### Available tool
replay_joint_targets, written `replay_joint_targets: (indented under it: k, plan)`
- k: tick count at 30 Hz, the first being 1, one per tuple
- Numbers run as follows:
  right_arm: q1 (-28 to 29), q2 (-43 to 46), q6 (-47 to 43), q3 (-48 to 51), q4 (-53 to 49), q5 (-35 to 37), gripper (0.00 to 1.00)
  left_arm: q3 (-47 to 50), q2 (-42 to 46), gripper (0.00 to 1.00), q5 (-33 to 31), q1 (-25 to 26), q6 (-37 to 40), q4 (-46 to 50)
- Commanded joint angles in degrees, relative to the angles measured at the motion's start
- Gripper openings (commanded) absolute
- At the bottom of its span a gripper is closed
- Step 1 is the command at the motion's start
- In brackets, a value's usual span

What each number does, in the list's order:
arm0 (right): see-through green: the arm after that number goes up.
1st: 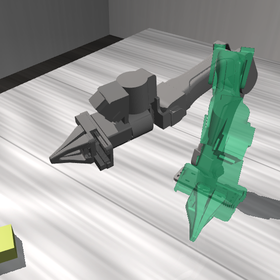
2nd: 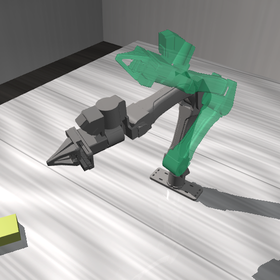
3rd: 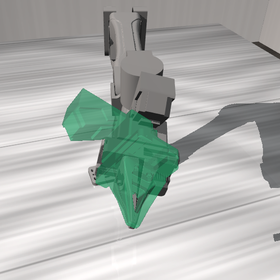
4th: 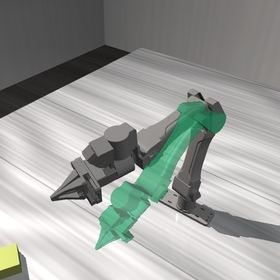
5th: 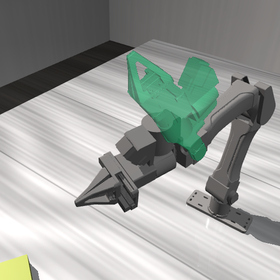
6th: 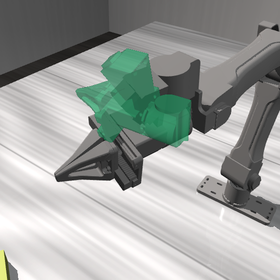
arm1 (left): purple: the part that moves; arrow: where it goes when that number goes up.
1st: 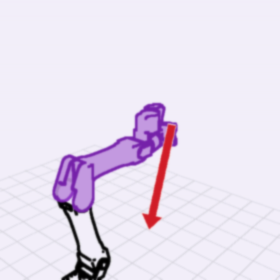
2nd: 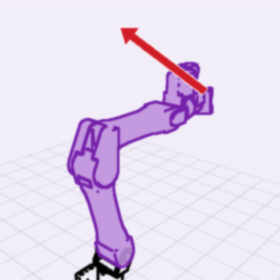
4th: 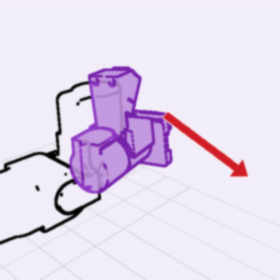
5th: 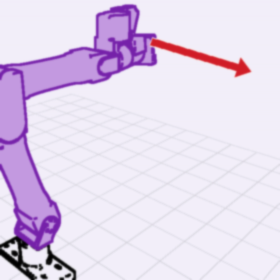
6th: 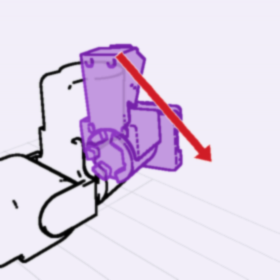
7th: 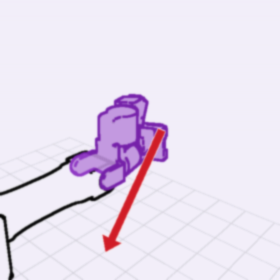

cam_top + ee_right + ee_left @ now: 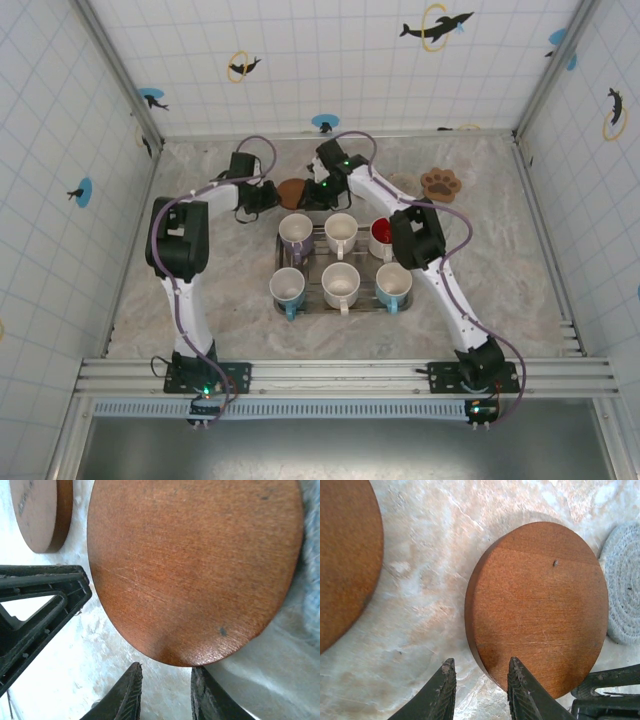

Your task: Place the cup by the coaster

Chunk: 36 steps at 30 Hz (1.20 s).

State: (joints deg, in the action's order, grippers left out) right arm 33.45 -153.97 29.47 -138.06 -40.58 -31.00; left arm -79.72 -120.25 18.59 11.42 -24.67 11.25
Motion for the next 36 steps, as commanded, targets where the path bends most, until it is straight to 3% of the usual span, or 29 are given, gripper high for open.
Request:
replay_joint_targets:
  k: [1, 17, 21, 25, 36]
  plan:
    - [-0.7, -0.9, 2.4, -3.2, 3.8, -1.6, 0.31, -2.6, -0.9, 0.31, -0.7, -0.6, -1.3, 0.6]
    - [-5.4, 6.3, -0.1, -4.3, 2.6, 0.3, 0.33, -3.2, 8.3, 0.31, -1.3, -0.5, 0.7, 2.1]
    - [-6.7, 5.6, -0.3, -4.3, 2.3, 1.0, 0.15, -3.2, 8.1, 0.31, -0.2, 0.1, 0.6, 1.8]
    - [-7.1, 4.2, 0.5, -4.3, 3.3, 1.4, 0.06, -4.0, 6.4, 0.3, 0.6, 0.9, 0.6, 1.8]
    - [-7.7, 0.2, -0.1, -4.5, 5.9, 3.5, 0.03, -8.5, 0.2, 0.29, 3.5, 2.1, 0.9, 2.1]
